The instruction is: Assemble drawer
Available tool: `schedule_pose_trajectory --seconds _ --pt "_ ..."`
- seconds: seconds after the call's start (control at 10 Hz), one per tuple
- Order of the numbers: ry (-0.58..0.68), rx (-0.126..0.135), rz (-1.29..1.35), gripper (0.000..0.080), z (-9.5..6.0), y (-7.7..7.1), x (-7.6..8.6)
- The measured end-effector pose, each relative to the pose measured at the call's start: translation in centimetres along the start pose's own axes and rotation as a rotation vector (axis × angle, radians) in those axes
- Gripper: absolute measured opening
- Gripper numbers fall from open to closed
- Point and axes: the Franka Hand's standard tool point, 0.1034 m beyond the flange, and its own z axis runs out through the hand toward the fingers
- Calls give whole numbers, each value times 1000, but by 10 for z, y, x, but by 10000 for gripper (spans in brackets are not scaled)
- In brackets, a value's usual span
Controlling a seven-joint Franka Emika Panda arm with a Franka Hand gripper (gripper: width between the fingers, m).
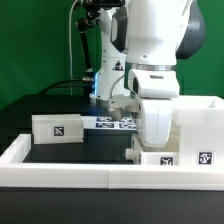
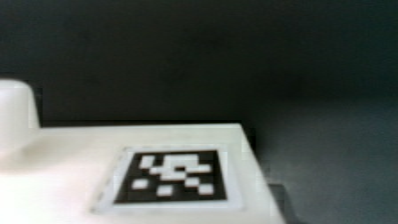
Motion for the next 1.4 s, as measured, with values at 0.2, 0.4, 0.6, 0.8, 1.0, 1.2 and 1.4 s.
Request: schedule_pose_trajectory --seconds 0.2,0.4,0.6,0.8,1.0,1.2,1.4 --pt "0 -4 13 319 -2 1 -3" --pt "0 -18 70 501 -10 3 -6" --pt "0 -29 83 601 -17 7 -6" --pt "-5 -36 86 647 -31 12 -7" --pt "-14 -31 76 647 -47 21 -16" --pt "-21 -18 22 649 -52 34 -39" --pt "-19 -3 -48 649 -43 46 -61"
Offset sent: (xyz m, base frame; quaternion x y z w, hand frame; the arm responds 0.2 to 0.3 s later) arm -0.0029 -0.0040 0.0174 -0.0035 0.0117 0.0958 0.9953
